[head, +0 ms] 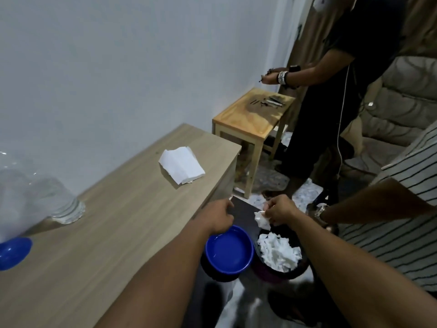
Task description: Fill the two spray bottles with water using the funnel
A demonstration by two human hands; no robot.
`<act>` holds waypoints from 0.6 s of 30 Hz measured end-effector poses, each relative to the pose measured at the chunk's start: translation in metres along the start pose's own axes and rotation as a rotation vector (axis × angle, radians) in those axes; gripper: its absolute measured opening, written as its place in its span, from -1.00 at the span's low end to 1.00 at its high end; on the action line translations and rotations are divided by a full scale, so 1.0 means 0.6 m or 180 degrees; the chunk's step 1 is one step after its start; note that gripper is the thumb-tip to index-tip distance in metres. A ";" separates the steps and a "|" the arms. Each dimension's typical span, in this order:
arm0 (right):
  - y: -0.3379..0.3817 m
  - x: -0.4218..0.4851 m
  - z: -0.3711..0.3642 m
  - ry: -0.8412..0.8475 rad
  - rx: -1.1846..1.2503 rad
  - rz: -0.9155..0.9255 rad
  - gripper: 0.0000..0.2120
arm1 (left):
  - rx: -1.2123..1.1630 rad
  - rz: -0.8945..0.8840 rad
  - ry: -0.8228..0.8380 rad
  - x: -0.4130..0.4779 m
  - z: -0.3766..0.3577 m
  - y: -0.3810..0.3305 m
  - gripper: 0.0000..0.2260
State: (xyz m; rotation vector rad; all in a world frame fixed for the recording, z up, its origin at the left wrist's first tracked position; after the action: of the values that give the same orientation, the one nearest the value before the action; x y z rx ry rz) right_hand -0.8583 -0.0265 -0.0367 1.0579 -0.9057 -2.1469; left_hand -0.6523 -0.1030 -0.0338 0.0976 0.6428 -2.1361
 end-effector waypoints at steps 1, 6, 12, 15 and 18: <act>-0.011 0.018 0.001 0.0011 -0.0015 -0.0033 -0.83 | 0.0014 0.0019 0.0051 0.016 -0.009 -0.001 -0.62; -0.080 0.096 0.014 -0.0001 -0.0112 -0.0290 -0.87 | -0.0058 0.0190 0.0385 0.087 -0.067 -0.019 -0.63; -0.165 0.157 0.039 -0.0122 -0.0375 -0.0451 -0.92 | 0.0045 0.0145 0.0803 0.150 -0.146 -0.055 -0.66; -0.203 0.182 0.055 -0.0210 -0.0470 -0.0523 -0.91 | -0.0005 0.0122 0.0999 0.179 -0.182 -0.075 -0.61; -0.234 0.207 0.074 -0.0376 -0.0542 -0.0553 -0.93 | -0.0041 0.0114 0.1127 0.202 -0.205 -0.098 -0.60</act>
State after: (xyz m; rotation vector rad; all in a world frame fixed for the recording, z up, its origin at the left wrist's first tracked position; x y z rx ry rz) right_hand -0.9871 -0.0183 -0.1797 0.9636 -0.6893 -2.4044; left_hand -0.7916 -0.1048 -0.1518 0.4846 0.8510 -2.0968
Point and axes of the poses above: each hand's wrist, its own x-axis towards the middle knuckle, its own z-axis out of the back of the hand, y = z × x, the point moved 3 cm from there along x, towards the middle knuckle, and after that the axes turned 15 degrees about x, right-handed, at the moved point
